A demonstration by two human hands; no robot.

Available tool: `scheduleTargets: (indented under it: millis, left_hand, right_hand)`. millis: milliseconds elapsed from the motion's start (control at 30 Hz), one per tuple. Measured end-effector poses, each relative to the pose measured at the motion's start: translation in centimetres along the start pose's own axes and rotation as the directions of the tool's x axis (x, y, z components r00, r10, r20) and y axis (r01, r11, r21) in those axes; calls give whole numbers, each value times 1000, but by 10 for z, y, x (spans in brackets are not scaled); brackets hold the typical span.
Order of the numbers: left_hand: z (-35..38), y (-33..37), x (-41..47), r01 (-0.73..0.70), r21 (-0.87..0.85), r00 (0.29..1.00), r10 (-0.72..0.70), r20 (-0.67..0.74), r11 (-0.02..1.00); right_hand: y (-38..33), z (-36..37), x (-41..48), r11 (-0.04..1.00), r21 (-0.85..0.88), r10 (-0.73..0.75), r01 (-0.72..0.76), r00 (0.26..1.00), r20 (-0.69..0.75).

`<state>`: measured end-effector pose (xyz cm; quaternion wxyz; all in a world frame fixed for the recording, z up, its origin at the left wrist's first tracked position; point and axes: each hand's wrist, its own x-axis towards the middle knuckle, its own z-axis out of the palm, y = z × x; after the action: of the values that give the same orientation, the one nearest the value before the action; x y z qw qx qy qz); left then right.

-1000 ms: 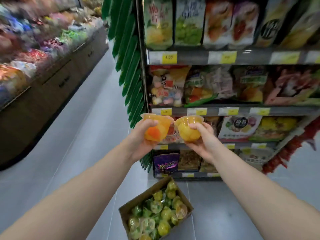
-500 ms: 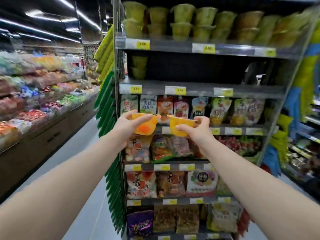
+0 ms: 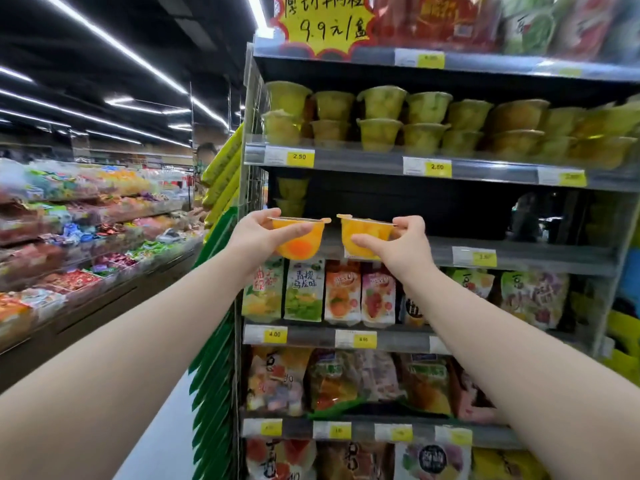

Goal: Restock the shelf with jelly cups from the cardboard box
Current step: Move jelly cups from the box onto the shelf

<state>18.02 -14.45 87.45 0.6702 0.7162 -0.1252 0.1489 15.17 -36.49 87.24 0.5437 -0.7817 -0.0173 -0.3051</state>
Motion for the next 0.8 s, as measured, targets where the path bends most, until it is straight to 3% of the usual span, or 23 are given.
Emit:
scheduleTargets:
  millis: [267, 500, 800]
  left_hand:
    - [-2, -11, 70, 8, 9, 1000, -8, -4, 1000]
    - [5, -18, 117, -72, 145, 993, 85, -84, 987]
    - [18, -23, 160, -29, 210, 978, 71, -195, 977]
  right_hand:
    - [15, 37, 68, 998, -58, 23, -24, 1000, -5]
    - [22, 59, 135, 993, -99, 73, -72, 997, 13]
    - [34, 89, 188, 957, -288, 109, -43, 971, 215]
